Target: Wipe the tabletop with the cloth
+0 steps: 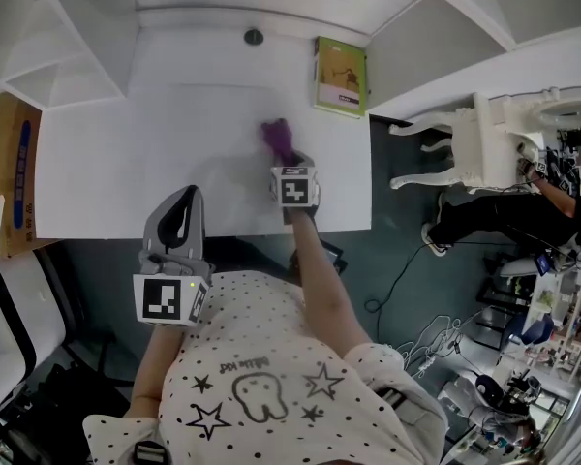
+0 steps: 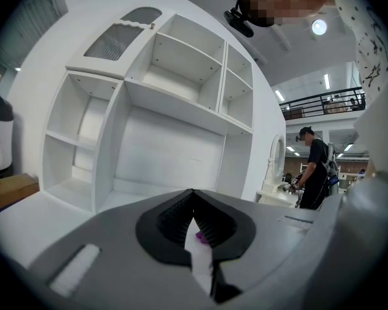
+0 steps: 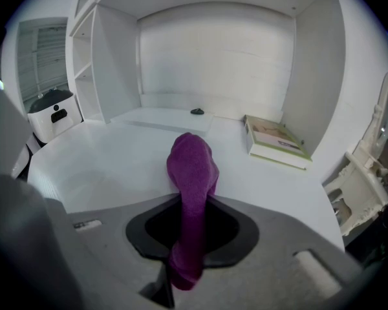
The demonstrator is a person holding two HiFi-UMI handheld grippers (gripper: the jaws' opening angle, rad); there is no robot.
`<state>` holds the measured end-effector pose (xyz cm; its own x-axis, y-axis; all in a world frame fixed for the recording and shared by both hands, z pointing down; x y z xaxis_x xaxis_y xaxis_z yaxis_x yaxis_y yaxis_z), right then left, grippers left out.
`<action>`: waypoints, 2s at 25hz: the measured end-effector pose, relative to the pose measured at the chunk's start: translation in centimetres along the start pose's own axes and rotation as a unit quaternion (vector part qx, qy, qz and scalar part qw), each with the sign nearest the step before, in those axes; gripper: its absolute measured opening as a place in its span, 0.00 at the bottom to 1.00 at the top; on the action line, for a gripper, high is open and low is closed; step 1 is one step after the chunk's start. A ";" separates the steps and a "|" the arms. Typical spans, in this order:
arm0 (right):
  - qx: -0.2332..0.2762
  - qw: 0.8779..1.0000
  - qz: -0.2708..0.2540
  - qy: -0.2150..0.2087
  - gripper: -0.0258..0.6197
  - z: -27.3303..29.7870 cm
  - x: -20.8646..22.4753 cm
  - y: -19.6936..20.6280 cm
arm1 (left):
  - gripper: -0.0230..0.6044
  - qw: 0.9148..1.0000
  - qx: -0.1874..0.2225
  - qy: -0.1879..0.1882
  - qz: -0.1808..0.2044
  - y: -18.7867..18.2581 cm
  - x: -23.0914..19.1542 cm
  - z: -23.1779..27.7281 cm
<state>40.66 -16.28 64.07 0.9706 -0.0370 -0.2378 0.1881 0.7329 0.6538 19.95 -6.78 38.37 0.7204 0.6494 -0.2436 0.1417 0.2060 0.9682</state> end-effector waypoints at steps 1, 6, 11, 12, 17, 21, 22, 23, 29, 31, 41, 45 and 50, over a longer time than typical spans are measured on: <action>-0.001 1.000 0.000 0.001 0.14 0.0 0.1 0.1 | 0.03 1.000 0.000 0.000 0.000 0.0 0.0 0.0; -0.003 1.000 0.002 0.008 0.14 0.3 1.0 0.3 | 0.03 1.000 0.000 0.002 -0.001 0.0 -0.1 0.0; -0.009 1.000 0.006 0.017 0.14 0.3 2.0 0.7 | 0.03 1.000 -0.004 0.006 -0.002 0.0 -0.2 -0.1; -0.010 1.000 0.006 0.019 0.14 0.3 2.2 0.8 | 0.03 1.000 -0.004 0.006 -0.003 0.0 -0.3 -0.1; -0.013 0.999 0.017 0.032 0.14 0.3 3.6 0.8 | 0.03 1.000 -0.009 0.008 -0.004 0.0 -0.5 0.0; -0.018 0.999 0.020 0.046 0.14 0.7 5.0 1.8 | 0.03 1.000 -0.012 0.014 -0.005 0.3 -0.5 0.0; -0.021 0.998 0.019 0.050 0.14 0.8 5.4 2.1 | 0.03 1.000 -0.013 0.015 -0.004 0.2 -0.4 0.1; -0.023 0.998 0.020 0.053 0.14 0.8 5.9 2.3 | 0.03 1.000 -0.014 0.017 -0.004 0.2 -0.4 0.2; -0.028 0.997 0.025 0.064 0.14 1.1 8.0 2.6 | 0.03 1.000 -0.014 0.017 0.000 -0.1 -0.6 0.2; -0.028 0.997 0.026 0.067 0.14 1.1 8.6 2.9 | 0.03 1.000 -0.015 0.016 0.000 0.0 -0.5 0.0; -0.040 0.995 0.034 0.089 0.14 0.8 11.2 3.9 | 0.03 1.000 -0.014 0.010 0.005 -0.1 -0.6 -0.9; -0.047 0.994 0.038 0.094 0.14 0.9 12.2 4.5 | 0.03 1.000 -0.014 0.005 0.007 -0.3 -0.7 -1.3; -0.053 0.992 0.044 0.105 0.14 0.9 13.9 5.1 | 0.03 1.000 -0.013 -0.001 0.010 -0.4 -0.7 -1.6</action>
<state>55.24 -13.66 64.79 0.9280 0.1647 -0.3342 0.0761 0.7942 0.6028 18.27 -6.11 38.10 0.7244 0.6520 -0.2241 0.1100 0.2117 0.9711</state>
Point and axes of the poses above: the fingertips, and each gripper's own axes: z forward along the fingers, x to its right, y out of its underside, the point moved 1 cm from there along -z, backward along the fingers, and after that the axes turned 15 degrees about y, right-handed, at the moved point
